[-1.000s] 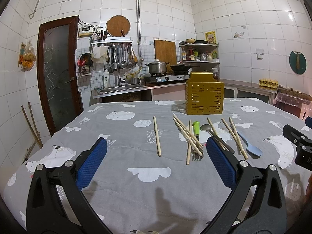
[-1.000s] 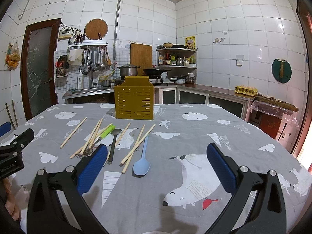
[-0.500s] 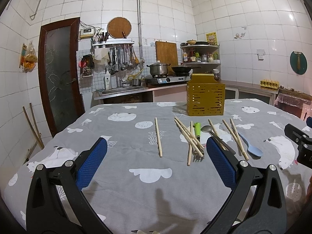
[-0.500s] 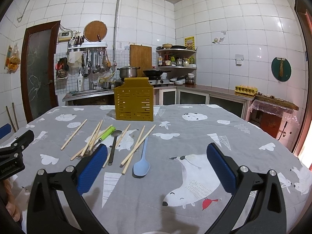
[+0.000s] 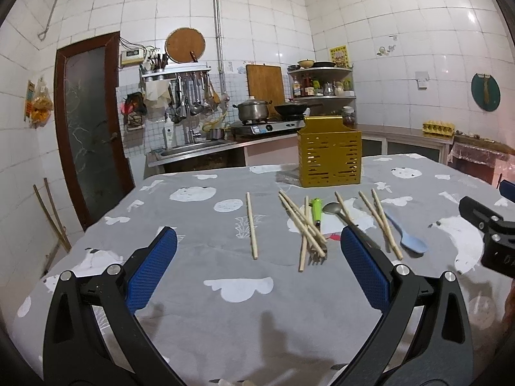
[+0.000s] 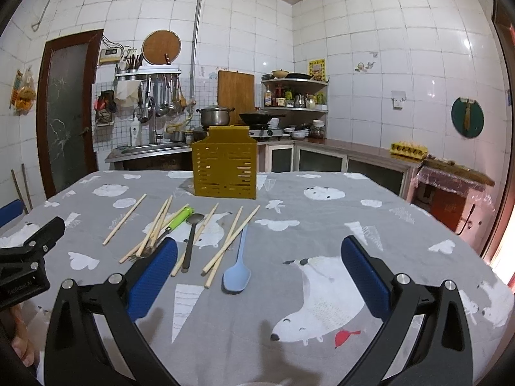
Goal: Organize utensils
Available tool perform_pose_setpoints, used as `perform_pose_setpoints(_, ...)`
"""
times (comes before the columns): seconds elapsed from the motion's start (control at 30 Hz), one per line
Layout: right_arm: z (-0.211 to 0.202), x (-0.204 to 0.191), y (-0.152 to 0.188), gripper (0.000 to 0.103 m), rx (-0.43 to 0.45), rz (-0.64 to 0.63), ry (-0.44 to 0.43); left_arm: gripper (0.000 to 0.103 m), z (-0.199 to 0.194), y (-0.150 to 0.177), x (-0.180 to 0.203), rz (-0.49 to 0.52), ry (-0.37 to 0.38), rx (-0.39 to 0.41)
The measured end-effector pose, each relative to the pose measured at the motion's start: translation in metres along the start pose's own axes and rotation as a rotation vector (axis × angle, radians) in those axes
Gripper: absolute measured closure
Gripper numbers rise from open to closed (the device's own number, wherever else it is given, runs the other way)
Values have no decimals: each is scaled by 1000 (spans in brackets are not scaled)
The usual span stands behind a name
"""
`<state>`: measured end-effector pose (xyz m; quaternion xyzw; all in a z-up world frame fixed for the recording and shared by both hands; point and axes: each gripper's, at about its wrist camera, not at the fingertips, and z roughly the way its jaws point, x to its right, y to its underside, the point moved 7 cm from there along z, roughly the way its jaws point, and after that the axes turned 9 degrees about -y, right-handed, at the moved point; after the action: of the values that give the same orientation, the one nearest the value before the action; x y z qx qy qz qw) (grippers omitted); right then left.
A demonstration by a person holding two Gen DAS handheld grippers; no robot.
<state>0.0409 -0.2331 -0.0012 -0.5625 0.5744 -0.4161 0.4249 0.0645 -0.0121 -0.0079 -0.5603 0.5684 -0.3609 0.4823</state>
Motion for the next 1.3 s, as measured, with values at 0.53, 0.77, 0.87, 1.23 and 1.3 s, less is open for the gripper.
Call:
perform_pose_setpoints(0.53, 56, -4, -37, 4, -26, -8, -21, 5, 64, -47, 9, 23, 17, -21)
perform_pose_setpoints(0.77, 101, 2, -58, 4, -69, -16, -39, 5, 123, -60, 10, 9, 84, -146)
perform_pose_setpoints(0.87, 128, 5, -61, 4, -92, -43, -17, 5, 149, -62, 10, 2, 89, -192)
perform_pose_setpoints(1.23, 242, 48, -29, 4, -370, 91, 65, 5, 242, -55, 10, -3, 67, -340)
perform_pose_setpoints(1.3, 256, 53, -24, 4, -392, 75, 94, 5, 259, -49, 11, -1, 59, -388)
